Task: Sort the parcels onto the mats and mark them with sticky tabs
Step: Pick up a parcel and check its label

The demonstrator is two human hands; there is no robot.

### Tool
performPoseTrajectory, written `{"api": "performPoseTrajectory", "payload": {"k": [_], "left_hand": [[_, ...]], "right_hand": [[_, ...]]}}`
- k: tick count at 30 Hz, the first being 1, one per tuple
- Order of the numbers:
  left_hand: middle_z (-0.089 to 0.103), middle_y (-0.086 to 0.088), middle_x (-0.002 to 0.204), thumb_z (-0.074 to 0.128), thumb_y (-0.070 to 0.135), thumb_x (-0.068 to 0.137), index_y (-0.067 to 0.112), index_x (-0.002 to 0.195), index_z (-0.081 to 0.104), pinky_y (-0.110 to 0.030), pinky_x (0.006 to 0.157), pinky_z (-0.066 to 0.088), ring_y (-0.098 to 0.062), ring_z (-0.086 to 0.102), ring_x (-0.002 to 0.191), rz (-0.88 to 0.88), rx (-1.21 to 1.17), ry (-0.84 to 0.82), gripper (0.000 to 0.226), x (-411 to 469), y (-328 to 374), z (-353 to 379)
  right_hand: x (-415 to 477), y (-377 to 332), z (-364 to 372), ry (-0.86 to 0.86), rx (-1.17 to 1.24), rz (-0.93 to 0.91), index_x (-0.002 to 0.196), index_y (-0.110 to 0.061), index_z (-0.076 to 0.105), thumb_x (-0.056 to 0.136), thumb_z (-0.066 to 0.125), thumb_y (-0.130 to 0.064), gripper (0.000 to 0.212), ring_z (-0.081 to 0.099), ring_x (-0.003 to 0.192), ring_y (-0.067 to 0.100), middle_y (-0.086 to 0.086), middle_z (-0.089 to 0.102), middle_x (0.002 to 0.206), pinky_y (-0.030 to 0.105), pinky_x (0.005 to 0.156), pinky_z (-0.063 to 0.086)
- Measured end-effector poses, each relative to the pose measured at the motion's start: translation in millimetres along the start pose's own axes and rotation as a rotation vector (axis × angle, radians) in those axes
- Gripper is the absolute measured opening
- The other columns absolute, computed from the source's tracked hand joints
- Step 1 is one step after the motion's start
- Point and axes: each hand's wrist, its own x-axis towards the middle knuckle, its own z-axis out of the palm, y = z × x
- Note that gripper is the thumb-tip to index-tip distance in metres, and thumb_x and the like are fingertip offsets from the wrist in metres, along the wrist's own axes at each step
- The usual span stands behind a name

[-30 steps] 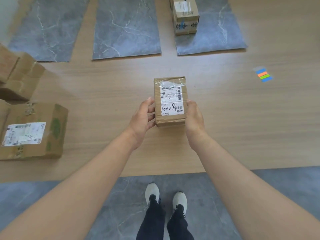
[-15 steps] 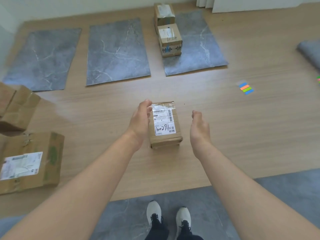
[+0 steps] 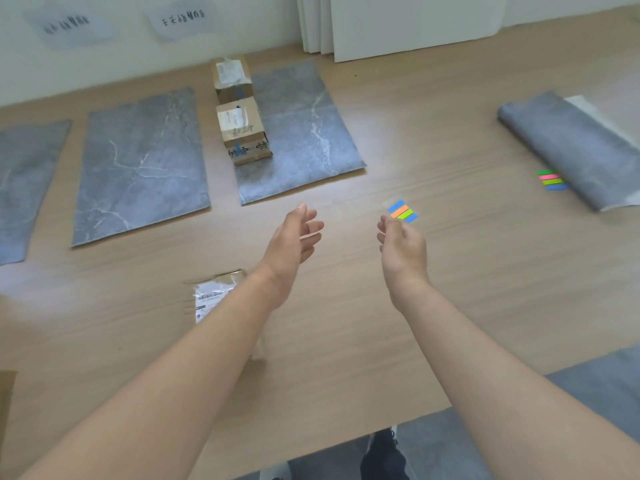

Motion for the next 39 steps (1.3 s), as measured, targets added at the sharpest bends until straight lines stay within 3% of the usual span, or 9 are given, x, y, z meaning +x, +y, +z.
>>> {"api": "performPoseTrajectory", "payload": {"k": [2, 4, 11, 15, 19, 21, 25, 29, 39], "left_hand": [[0.065, -0.005, 0.13, 0.033, 0.05, 0.104, 0.016, 0.138, 0.054, -0.036, 0.108, 0.044, -0.019, 0.064, 0.117, -0.04, -0.021, -0.002, 0.052, 19, -1, 26], [0.067, -0.006, 0.128, 0.034, 0.051, 0.104, 0.015, 0.138, 0.054, -0.036, 0.106, 0.046, -0.02, 0.067, 0.113, -0.06, -0.044, -0.013, 0.053, 34, -1, 46], [0.068, -0.009, 0.126, 0.034, 0.05, 0.104, 0.015, 0.136, 0.054, -0.039, 0.103, 0.051, -0.023, 0.068, 0.112, -0.127, -0.044, -0.054, 0.052, 95, -7, 89], [0.069, -0.01, 0.123, 0.034, 0.049, 0.105, 0.016, 0.132, 0.056, -0.038, 0.098, 0.054, -0.025, 0.069, 0.109, -0.154, -0.016, -0.072, 0.048, 133, -16, 101], [0.068, -0.01, 0.124, 0.035, 0.047, 0.105, 0.015, 0.133, 0.057, -0.04, 0.1, 0.053, -0.025, 0.069, 0.109, -0.188, -0.011, -0.08, 0.048, 166, -23, 108], [0.067, -0.01, 0.126, 0.035, 0.047, 0.106, 0.014, 0.133, 0.057, -0.04, 0.101, 0.053, -0.026, 0.068, 0.11, -0.196, -0.022, -0.099, 0.048, 181, -24, 111], [0.065, -0.014, 0.13, 0.033, 0.044, 0.107, 0.008, 0.135, 0.056, -0.039, 0.102, 0.052, -0.027, 0.068, 0.112, -0.214, -0.026, -0.117, 0.052, 206, -23, 115], [0.066, -0.018, 0.126, 0.033, 0.045, 0.106, 0.004, 0.133, 0.058, -0.034, 0.097, 0.054, -0.027, 0.069, 0.111, -0.244, -0.001, -0.132, 0.055, 220, -22, 115], [0.071, -0.018, 0.118, 0.034, 0.048, 0.105, 0.007, 0.128, 0.062, -0.039, 0.104, 0.051, -0.025, 0.069, 0.111, -0.274, -0.006, -0.145, 0.055, 230, -23, 111]], "right_hand": [[29, 4, -15, -0.02, -0.048, 0.0, 0.1, -0.005, 0.07, 0.091, 0.051, -0.038, 0.039, 0.066, 0.104, 0.033, 0.006, 0.071, 0.09, 0.043, 0.088, 0.053], [55, 7, -27, -0.041, -0.077, -0.009, 0.113, -0.017, 0.073, 0.093, 0.056, -0.032, 0.031, 0.069, 0.099, 0.016, -0.01, 0.07, 0.095, 0.033, 0.089, 0.052], [124, 20, -38, -0.093, -0.216, -0.081, 0.115, -0.023, 0.072, 0.093, 0.065, -0.015, 0.024, 0.064, 0.091, -0.008, -0.019, 0.069, 0.102, 0.012, 0.077, 0.047], [166, 31, -28, -0.078, -0.385, -0.166, 0.11, -0.021, 0.077, 0.091, 0.069, -0.013, 0.021, 0.068, 0.086, 0.003, -0.011, 0.074, 0.104, 0.019, 0.085, 0.053], [203, 44, -15, -0.058, -0.547, -0.283, 0.108, -0.017, 0.078, 0.09, 0.073, -0.014, 0.02, 0.062, 0.073, 0.001, -0.001, 0.074, 0.11, -0.001, 0.072, 0.038], [218, 48, -10, -0.056, -0.593, -0.313, 0.108, -0.017, 0.079, 0.087, 0.078, -0.02, 0.021, 0.06, 0.07, -0.002, 0.001, 0.072, 0.107, 0.002, 0.071, 0.038], [240, 54, -2, -0.061, -0.708, -0.318, 0.104, -0.018, 0.08, 0.076, 0.088, -0.031, 0.032, 0.067, 0.077, 0.015, 0.003, 0.071, 0.097, 0.02, 0.076, 0.043], [248, 49, 1, -0.048, -0.698, -0.29, 0.093, -0.019, 0.08, 0.066, 0.093, -0.034, 0.033, 0.07, 0.08, 0.018, 0.0, 0.075, 0.085, 0.031, 0.082, 0.052], [249, 40, -4, -0.102, -0.694, -0.221, 0.088, -0.021, 0.079, 0.074, 0.09, -0.026, 0.019, 0.07, 0.075, 0.012, -0.004, 0.076, 0.082, 0.026, 0.077, 0.052]]}}
